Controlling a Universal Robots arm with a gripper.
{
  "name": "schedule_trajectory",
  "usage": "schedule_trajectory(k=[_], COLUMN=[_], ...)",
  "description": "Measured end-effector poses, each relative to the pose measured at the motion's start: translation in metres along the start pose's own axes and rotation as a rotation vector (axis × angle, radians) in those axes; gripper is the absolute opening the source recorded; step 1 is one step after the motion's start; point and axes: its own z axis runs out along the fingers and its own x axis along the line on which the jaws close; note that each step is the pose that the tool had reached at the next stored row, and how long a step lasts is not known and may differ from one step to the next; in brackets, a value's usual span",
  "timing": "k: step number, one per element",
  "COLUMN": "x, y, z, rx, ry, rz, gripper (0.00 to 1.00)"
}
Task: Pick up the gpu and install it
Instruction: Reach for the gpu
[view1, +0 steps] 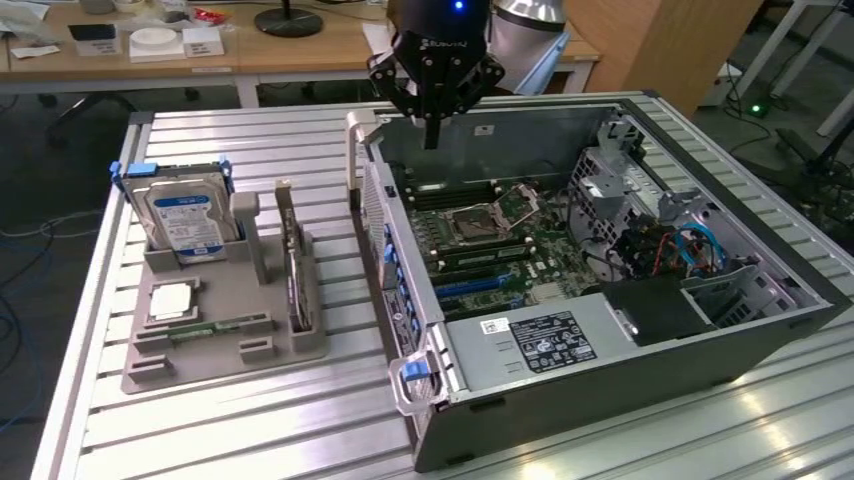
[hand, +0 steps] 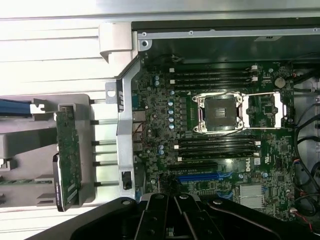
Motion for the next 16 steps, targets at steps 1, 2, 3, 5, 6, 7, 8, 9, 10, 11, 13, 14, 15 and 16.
schedule_trajectory(k=[1, 2, 3, 5, 6, 7, 8, 9, 10, 11, 13, 14, 15, 16], x=[0.001, 0.002, 0.003, 0.006, 0.007, 0.008, 0.010, 0.012, 0.015, 0.016, 0.018, 0.020, 0.021, 0.023], y=[-0.0001, -0.0002, -0.0003, -0.0005, -0.0006, -0.0007, -0.0008, -0.0010, -0.0012, -0.0013, -0.0016, -0.0017, -0.0018, -0.0019], z=[0.0000, -0.0001, -0.0001, -0.0001, -0.0002, -0.0002, -0.0002, -0.0003, -0.0004, -0.0004, -0.0005, -0.0005, -0.0005, -0.0006], rx=[0.0000, 0.0000, -0.0001, -0.0001, -0.0001, 0.0000, -0.0001, 0.0000, 0.0000, -0.0001, 0.0000, 0.0000, -0.0001, -0.0001], ry=[0.0000, 0.0000, 0.0000, -0.0001, 0.0000, 0.0000, -0.0001, 0.0000, -0.0001, -0.0001, 0.0000, 0.0000, -0.0001, 0.0000], rz=[0.000, 0.000, 0.000, 0.000, 0.000, 0.000, 0.000, 0.000, 0.000, 0.000, 0.000, 0.000, 0.000, 0.000], gripper=[0.10, 0.10, 0.10, 0.10, 0.10, 0.10, 0.10, 0.10, 0.10, 0.10, 0.10, 0.10, 0.10, 0.10])
